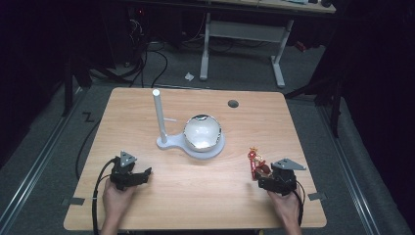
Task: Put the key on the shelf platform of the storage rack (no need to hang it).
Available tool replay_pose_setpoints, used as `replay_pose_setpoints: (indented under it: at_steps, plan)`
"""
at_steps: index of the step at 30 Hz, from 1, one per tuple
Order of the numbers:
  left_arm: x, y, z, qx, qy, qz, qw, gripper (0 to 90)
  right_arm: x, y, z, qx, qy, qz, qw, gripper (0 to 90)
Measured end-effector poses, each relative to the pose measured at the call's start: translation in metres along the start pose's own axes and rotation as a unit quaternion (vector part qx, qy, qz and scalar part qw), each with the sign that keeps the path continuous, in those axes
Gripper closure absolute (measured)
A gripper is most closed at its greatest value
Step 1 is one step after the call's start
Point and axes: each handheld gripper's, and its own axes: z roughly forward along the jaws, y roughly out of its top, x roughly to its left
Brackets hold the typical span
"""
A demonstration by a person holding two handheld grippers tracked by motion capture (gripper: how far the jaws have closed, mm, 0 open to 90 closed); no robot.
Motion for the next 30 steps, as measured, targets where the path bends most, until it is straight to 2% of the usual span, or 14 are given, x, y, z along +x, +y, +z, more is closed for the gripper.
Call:
replay_pose_setpoints:
  at_steps: [8,16,20,26,30]
  plan:
    - [0.000,0.000,0.000,0.000,0.000,0.000,1.0000,22.5,0.002,0.004,0.012,0.021,-0.007,0.012,0.9997,21.6]
    - [0.000,0.000,0.000,0.000,0.000,-0.001,1.0000,22.5,0.004,0.005,0.023,0.038,-0.022,0.013,0.9990,21.0]
    - [0.000,0.000,0.000,0.000,0.000,-0.001,1.0000,22.5,0.006,0.004,0.027,0.046,-0.038,0.003,0.9982,21.0]
    - [0.000,0.000,0.000,0.000,0.000,-0.001,1.0000,22.5,0.003,0.003,0.034,0.061,-0.046,0.002,0.9971,21.1]
    - [0.000,0.000,0.000,0.000,0.000,-0.001,1.0000,22.5,0.002,0.002,0.036,0.059,-0.048,0.002,0.9971,27.4]
